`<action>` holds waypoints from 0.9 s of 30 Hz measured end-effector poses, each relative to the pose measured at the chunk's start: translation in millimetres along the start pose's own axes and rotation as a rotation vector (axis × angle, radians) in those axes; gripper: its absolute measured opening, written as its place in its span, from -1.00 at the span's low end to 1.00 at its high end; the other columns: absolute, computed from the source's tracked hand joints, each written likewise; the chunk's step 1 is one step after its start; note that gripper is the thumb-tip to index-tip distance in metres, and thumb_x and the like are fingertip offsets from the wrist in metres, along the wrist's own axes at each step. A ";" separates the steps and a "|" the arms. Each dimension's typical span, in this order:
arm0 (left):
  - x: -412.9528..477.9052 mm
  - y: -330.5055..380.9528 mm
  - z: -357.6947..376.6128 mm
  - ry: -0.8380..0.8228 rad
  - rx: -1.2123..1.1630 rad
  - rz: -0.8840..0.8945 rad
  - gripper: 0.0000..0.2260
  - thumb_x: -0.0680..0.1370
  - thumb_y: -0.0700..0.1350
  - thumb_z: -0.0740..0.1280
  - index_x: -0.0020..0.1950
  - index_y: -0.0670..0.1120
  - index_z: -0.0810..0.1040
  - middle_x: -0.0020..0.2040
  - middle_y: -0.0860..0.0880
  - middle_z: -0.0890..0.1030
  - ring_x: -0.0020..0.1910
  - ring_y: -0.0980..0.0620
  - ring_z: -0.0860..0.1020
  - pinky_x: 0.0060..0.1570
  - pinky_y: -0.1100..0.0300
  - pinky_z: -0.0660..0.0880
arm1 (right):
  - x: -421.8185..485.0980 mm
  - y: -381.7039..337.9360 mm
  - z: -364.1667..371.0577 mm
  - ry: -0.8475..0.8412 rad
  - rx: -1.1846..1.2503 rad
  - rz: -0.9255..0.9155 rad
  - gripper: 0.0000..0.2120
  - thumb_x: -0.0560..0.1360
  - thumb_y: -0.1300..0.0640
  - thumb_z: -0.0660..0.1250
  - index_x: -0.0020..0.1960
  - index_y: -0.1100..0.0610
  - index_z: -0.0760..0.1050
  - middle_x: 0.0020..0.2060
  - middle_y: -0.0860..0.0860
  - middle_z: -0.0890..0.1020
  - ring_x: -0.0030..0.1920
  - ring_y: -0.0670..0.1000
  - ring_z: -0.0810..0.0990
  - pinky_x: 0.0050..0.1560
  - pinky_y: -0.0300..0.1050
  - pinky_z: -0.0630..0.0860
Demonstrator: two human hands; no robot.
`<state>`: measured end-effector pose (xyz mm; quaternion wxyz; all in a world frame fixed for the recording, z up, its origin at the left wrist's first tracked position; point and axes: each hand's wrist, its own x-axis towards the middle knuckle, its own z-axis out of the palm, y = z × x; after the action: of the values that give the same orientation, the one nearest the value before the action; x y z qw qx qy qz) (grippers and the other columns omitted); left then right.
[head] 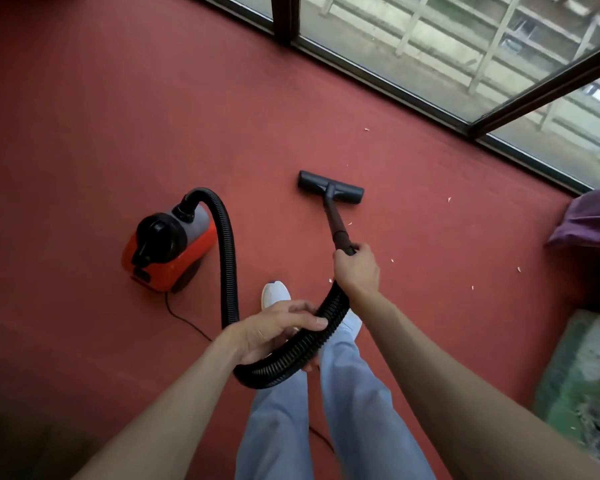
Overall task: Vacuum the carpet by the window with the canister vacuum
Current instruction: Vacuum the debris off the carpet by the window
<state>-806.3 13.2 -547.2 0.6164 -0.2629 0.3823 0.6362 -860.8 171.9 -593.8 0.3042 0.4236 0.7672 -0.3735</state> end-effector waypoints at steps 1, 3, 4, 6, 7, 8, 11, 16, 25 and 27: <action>0.0 1.1 -2.6 0.026 0.002 0.010 -0.71 0.41 -0.08 0.53 0.04 -0.12 0.55 -0.12 -0.27 0.56 -0.21 -0.22 0.59 -0.23 0.05 0.57 | 3.9 -0.8 5.4 -0.021 0.078 0.040 -0.66 0.43 0.08 0.25 0.20 0.08 0.44 -0.09 0.11 0.64 -0.10 0.19 0.64 0.01 0.04 0.57; 1.8 7.4 -4.6 0.108 -0.013 0.069 -0.74 0.47 -0.08 0.49 0.05 -0.15 0.53 -0.14 -0.28 0.55 -0.31 -0.17 0.60 -0.34 0.10 0.56 | 19.8 -6.3 11.9 -0.111 0.361 0.167 -0.75 0.44 0.15 0.29 0.09 0.21 0.44 -0.28 0.16 0.59 -0.35 0.17 0.61 -0.14 0.11 0.65; 3.9 12.2 -4.0 0.165 -0.019 0.112 -0.75 0.51 -0.09 0.47 0.07 -0.18 0.52 -0.16 -0.29 0.56 -0.34 -0.16 0.61 -0.39 0.13 0.55 | 30.0 -11.4 12.6 -0.179 0.504 0.218 -0.82 0.48 0.21 0.31 0.03 0.28 0.43 -0.33 0.18 0.54 -0.44 0.15 0.56 -0.29 0.03 0.64; 13.3 21.7 -3.3 0.296 -0.002 0.190 -0.70 0.55 -0.10 0.43 0.15 -0.26 0.48 -0.23 -0.30 0.59 -0.34 -0.19 0.60 -0.41 0.12 0.56 | 49.3 -24.6 11.0 -0.275 0.660 0.250 -0.87 0.52 0.27 0.31 -0.03 0.33 0.41 -0.34 0.21 0.51 -0.47 0.11 0.52 -0.46 -0.12 0.56; 19.9 26.5 -2.8 0.346 0.007 0.233 -0.66 0.56 -0.09 0.42 0.19 -0.28 0.46 -0.25 -0.29 0.61 -0.30 -0.21 0.59 -0.36 0.08 0.56 | 57.7 -30.1 9.3 -0.292 0.698 0.241 -0.86 0.53 0.26 0.31 -0.02 0.33 0.41 -0.33 0.21 0.51 -0.46 0.09 0.51 -0.49 -0.16 0.54; 26.5 31.5 -2.2 0.376 0.004 0.276 -0.65 0.57 -0.09 0.40 0.22 -0.29 0.44 -0.27 -0.27 0.62 -0.30 -0.21 0.58 -0.33 0.06 0.55 | 65.2 -34.0 8.8 -0.286 0.729 0.219 -0.84 0.54 0.25 0.32 0.01 0.33 0.41 -0.33 0.20 0.51 -0.47 0.08 0.49 -0.50 -0.17 0.53; 37.6 46.6 1.8 0.370 -0.035 0.374 -0.73 0.61 -0.12 0.35 0.19 -0.27 0.43 -0.27 -0.29 0.59 -0.42 -0.16 0.57 -0.43 0.08 0.54 | 75.2 -40.8 4.5 -0.202 0.790 0.153 -0.83 0.54 0.21 0.32 0.03 0.32 0.43 -0.36 0.14 0.48 -0.49 0.03 0.44 -0.48 -0.17 0.47; 9.5 72.3 0.8 0.162 0.066 0.377 -0.58 0.50 -0.05 0.43 0.26 -0.23 0.45 -0.14 -0.34 0.58 -0.41 -0.14 0.57 -0.45 0.11 0.54 | 55.8 -51.4 -13.7 -0.124 0.839 0.108 -0.85 0.52 0.22 0.31 0.03 0.29 0.46 -0.42 0.12 0.46 -0.51 0.02 0.42 -0.50 -0.19 0.42; -26.9 107.9 -23.6 0.111 0.367 0.331 -0.57 0.41 -0.09 0.53 0.23 -0.07 0.52 -0.10 -0.25 0.67 -0.30 -0.18 0.59 -0.36 0.05 0.59 | 56.9 -60.7 9.1 -0.137 0.875 0.168 -0.85 0.47 0.24 0.31 0.03 0.24 0.45 -0.30 0.11 0.43 -0.36 0.04 0.43 -0.34 -0.09 0.43; -16.0 108.7 -23.0 0.193 0.458 0.361 -0.54 0.42 -0.13 0.56 0.27 -0.01 0.51 -0.06 -0.20 0.69 -0.30 -0.11 0.61 -0.31 0.04 0.60 | 77.7 -67.2 15.7 -0.097 0.870 0.144 -0.89 0.47 0.24 0.31 -0.02 0.22 0.45 -0.28 0.11 0.44 -0.31 0.06 0.43 -0.26 -0.03 0.43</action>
<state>-914.9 -9.0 -529.8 0.4974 -0.1043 0.6130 0.6050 -952.9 167.4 -641.8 0.1586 0.5466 0.4917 -0.6590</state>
